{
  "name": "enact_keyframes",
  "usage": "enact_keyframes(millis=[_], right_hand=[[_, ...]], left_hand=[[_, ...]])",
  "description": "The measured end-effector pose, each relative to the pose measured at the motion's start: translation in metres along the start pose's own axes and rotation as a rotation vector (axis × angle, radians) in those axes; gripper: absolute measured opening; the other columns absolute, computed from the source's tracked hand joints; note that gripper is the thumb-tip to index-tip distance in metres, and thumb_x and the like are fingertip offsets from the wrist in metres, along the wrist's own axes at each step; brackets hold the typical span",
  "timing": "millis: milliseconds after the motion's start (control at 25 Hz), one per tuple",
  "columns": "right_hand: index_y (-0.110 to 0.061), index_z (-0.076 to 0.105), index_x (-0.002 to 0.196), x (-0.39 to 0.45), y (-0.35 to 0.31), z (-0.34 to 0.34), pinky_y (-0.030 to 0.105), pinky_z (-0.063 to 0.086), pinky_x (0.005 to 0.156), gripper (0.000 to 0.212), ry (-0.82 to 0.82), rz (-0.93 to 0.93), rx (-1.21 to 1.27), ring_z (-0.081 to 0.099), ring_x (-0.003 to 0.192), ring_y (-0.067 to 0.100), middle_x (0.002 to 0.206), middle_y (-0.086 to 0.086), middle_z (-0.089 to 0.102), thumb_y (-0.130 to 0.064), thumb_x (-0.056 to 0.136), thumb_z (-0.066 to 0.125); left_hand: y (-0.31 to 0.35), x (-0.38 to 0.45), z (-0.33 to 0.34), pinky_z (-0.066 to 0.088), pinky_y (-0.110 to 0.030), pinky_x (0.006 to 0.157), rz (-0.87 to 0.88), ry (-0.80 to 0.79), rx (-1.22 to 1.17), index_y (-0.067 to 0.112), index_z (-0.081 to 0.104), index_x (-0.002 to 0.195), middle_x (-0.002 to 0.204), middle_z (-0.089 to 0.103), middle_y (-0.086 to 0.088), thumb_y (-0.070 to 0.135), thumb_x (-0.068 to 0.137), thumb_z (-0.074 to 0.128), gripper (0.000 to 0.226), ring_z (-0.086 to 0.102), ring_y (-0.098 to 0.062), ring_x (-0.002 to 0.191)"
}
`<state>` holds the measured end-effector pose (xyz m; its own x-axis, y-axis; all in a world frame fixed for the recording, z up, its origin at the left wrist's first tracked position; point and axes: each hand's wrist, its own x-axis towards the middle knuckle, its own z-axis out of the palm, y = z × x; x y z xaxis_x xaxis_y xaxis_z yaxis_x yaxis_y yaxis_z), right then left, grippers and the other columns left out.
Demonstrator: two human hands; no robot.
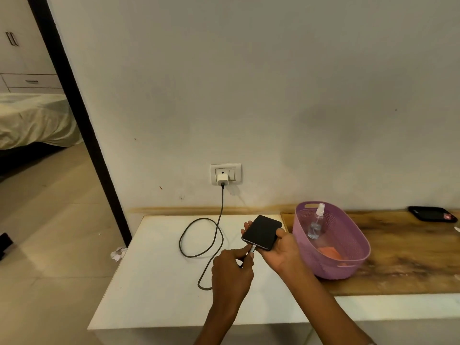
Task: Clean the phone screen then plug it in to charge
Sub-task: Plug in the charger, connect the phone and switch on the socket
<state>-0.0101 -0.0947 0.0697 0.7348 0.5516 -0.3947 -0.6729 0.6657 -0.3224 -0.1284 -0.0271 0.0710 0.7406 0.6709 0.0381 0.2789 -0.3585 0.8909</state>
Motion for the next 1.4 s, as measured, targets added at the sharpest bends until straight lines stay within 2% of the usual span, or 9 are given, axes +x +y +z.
enact_keyframes(millis=[160,240,320,480,600,720,840,1200,1400], right_hand=[[-0.004,0.045,0.129,0.000,0.000,0.000,0.064,0.049,0.085,0.042,0.001,-0.026,-0.003,0.058,0.113,0.048,0.125,0.031,0.058,-0.032,0.102,0.030],[-0.004,0.045,0.129,-0.002,0.001,0.001,0.063,0.048,0.086,0.042,0.005,-0.032,-0.003,0.057,0.114,0.048,0.125,0.030,0.058,-0.033,0.102,0.030],[-0.005,0.045,0.130,-0.002,0.001,0.001,0.062,0.047,0.091,0.043,0.008,-0.041,-0.010,0.057,0.116,0.046,0.126,0.029,0.058,-0.035,0.102,0.031],[-0.011,0.048,0.131,0.000,0.000,0.005,0.061,0.042,0.102,0.045,-0.024,-0.068,-0.062,0.057,0.119,0.043,0.132,0.024,0.057,-0.041,0.101,0.033],[-0.012,0.046,0.134,0.001,-0.001,0.007,0.060,0.041,0.104,0.046,-0.055,-0.087,-0.071,0.054,0.123,0.042,0.136,0.024,0.055,-0.041,0.101,0.033],[-0.012,0.045,0.137,0.003,-0.001,0.008,0.059,0.041,0.104,0.050,-0.086,-0.090,-0.052,0.051,0.127,0.041,0.138,0.023,0.053,-0.043,0.100,0.034],[-0.013,0.046,0.137,0.005,0.005,0.008,0.058,0.045,0.100,0.052,-0.138,-0.121,-0.033,0.051,0.128,0.040,0.133,0.022,0.057,-0.046,0.098,0.036],[-0.015,0.045,0.139,0.019,0.008,-0.003,0.056,0.043,0.102,0.054,-0.132,-0.072,-0.080,0.052,0.126,0.040,0.141,0.020,0.051,-0.048,0.098,0.036],[-0.013,0.045,0.139,0.031,-0.007,-0.016,0.059,0.048,0.095,0.056,-0.073,-0.030,-0.291,0.056,0.121,0.045,0.136,0.023,0.055,-0.050,0.099,0.029]], left_hand=[[0.001,0.003,0.001,0.053,-0.027,0.081,-0.008,-0.010,-0.004,0.019,0.078,0.102,0.099,0.076,0.007,0.030,0.091,0.067,0.019,0.068,-0.016,0.085],[0.002,0.006,0.001,0.051,-0.025,0.081,-0.002,-0.012,0.001,0.018,0.078,0.099,0.095,0.076,0.007,0.031,0.090,0.068,0.019,0.065,-0.013,0.078],[0.003,0.009,0.001,0.053,-0.024,0.077,0.000,-0.019,-0.009,0.018,0.079,0.097,0.088,0.076,0.007,0.030,0.089,0.069,0.017,0.063,-0.009,0.068],[0.004,0.016,-0.002,0.049,-0.011,0.050,-0.052,-0.056,-0.057,0.017,0.078,0.091,0.070,0.072,0.010,0.025,0.089,0.070,0.012,0.067,-0.006,0.050],[0.005,0.020,-0.003,0.061,-0.028,0.065,-0.095,-0.063,-0.120,0.021,0.075,0.084,0.066,0.072,0.010,0.024,0.087,0.072,0.005,0.071,-0.003,0.057],[0.007,0.020,-0.001,0.062,-0.037,0.073,-0.124,-0.046,-0.164,0.032,0.068,0.071,0.062,0.072,0.010,0.022,0.085,0.074,0.019,0.072,-0.004,0.060],[0.004,0.020,0.006,0.063,-0.034,0.072,-0.134,0.006,-0.188,0.022,0.074,0.083,0.061,0.071,0.009,0.021,0.085,0.075,0.002,0.072,-0.005,0.058],[-0.014,0.023,0.016,0.059,-0.023,0.059,-0.112,-0.006,-0.250,0.018,0.074,0.091,0.068,0.073,0.005,0.019,0.087,0.073,0.004,0.072,-0.007,0.059],[-0.042,0.017,0.020,0.050,-0.016,0.047,-0.003,-0.224,-0.130,0.029,0.070,0.096,0.069,0.071,0.008,0.047,0.086,0.068,0.021,0.067,-0.008,0.050]])
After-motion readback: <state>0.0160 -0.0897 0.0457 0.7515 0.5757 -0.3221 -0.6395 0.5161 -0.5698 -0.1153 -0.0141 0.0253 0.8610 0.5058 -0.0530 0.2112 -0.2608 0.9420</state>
